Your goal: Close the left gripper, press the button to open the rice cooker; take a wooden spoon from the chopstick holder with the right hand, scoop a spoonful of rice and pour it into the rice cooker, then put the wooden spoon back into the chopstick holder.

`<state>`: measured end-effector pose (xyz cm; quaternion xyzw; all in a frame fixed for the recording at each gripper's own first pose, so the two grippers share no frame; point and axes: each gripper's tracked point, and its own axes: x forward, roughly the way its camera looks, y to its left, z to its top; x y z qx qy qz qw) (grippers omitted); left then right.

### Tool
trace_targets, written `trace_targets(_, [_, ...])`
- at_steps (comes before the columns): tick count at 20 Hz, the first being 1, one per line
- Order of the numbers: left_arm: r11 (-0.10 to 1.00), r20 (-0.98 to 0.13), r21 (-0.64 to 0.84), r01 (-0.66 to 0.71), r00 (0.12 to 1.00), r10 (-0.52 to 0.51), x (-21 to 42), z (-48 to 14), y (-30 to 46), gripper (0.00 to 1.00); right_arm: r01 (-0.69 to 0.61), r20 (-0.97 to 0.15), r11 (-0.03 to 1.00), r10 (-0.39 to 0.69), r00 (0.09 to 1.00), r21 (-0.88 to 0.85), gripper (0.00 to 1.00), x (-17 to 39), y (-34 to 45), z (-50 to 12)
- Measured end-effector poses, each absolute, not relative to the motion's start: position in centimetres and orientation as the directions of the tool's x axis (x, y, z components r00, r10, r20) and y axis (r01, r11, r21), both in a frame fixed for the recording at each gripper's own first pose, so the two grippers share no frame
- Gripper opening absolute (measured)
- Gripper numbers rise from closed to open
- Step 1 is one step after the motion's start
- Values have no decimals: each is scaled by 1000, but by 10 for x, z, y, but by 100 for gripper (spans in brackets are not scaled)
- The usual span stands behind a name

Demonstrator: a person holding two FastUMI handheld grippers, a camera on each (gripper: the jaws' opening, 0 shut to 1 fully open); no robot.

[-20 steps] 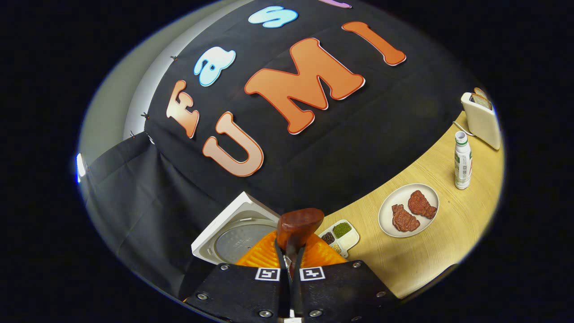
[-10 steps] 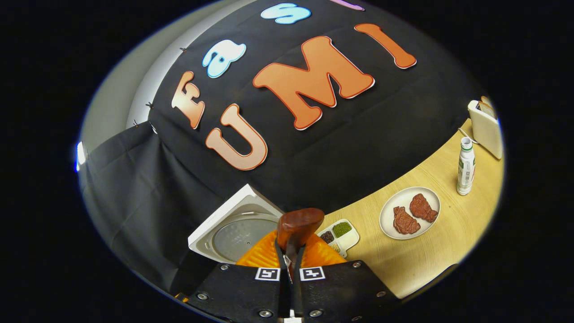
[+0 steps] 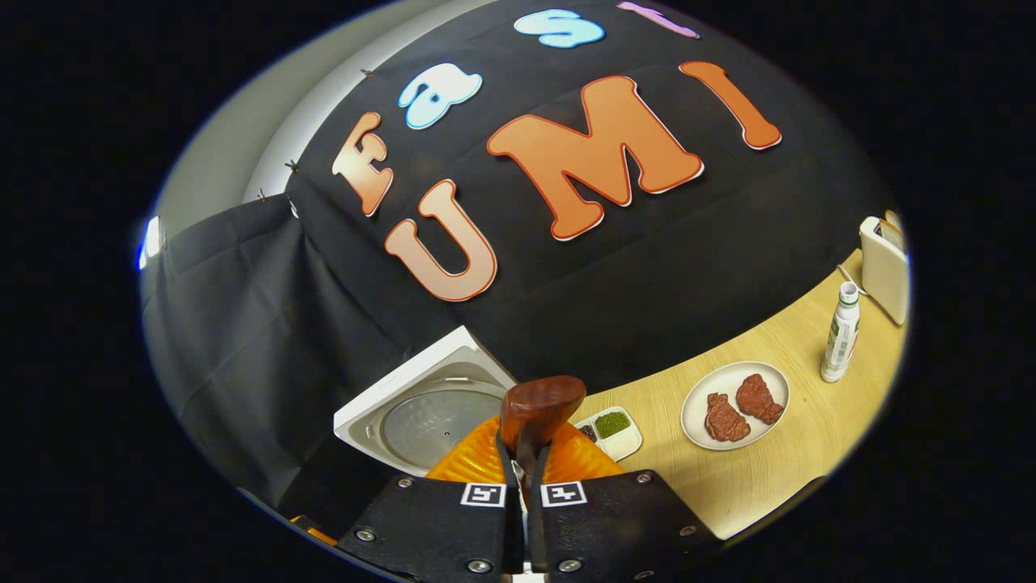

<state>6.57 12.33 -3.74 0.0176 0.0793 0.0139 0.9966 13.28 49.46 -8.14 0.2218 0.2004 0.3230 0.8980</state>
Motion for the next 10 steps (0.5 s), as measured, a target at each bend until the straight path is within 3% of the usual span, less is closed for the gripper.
trace_targets(10, [999,-157,43,-19,987,26,64,-37,125,100,-587,-188,710,685,704,389,2,119,508,-69])
